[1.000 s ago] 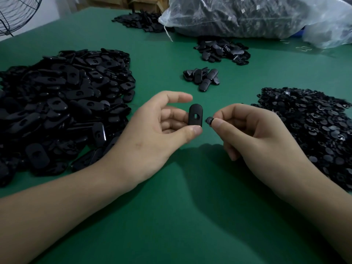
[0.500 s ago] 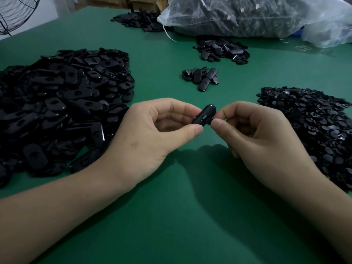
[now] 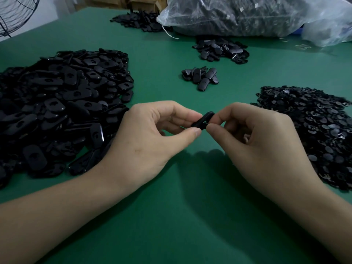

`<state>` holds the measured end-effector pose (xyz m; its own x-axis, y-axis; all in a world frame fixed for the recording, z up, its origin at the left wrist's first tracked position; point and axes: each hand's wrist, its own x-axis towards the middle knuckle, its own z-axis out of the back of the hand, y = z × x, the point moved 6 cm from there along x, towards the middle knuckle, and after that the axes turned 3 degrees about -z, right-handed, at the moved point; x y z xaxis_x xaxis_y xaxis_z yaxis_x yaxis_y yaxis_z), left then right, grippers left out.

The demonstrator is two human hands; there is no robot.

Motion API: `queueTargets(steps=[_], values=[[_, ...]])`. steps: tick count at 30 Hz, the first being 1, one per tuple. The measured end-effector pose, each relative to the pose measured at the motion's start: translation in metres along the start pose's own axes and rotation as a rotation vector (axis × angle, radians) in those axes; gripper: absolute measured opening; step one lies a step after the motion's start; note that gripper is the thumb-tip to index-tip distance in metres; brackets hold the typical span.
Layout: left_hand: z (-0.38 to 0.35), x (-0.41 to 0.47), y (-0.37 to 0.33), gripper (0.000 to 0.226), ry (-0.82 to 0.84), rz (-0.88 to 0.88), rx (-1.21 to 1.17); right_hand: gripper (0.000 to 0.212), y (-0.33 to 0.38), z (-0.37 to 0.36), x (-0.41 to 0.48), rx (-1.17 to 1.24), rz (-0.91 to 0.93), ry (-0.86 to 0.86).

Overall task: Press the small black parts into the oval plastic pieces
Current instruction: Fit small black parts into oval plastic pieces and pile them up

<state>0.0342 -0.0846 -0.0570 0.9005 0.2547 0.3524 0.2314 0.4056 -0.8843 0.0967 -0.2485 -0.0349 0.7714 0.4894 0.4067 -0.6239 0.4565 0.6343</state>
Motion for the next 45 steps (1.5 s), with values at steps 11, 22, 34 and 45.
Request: queueTargets(steps=[11,22,34,45], values=[[0.0,0.0,0.002,0.017,0.011,-0.031,0.125,0.009,-0.001,0.0,0.0,-0.106,0.009,0.003],[-0.002,0.001,-0.002,0.016,0.039,-0.015,0.133,0.016,-0.006,-0.003,0.003,-0.095,-0.106,-0.01],[-0.004,0.0,-0.01,0.02,0.011,-0.102,0.227,0.02,-0.008,-0.002,0.004,-0.047,-0.191,0.015],[-0.003,-0.001,-0.02,0.021,0.003,-0.18,0.152,0.039,-0.017,0.0,0.006,0.536,-0.364,0.15]])
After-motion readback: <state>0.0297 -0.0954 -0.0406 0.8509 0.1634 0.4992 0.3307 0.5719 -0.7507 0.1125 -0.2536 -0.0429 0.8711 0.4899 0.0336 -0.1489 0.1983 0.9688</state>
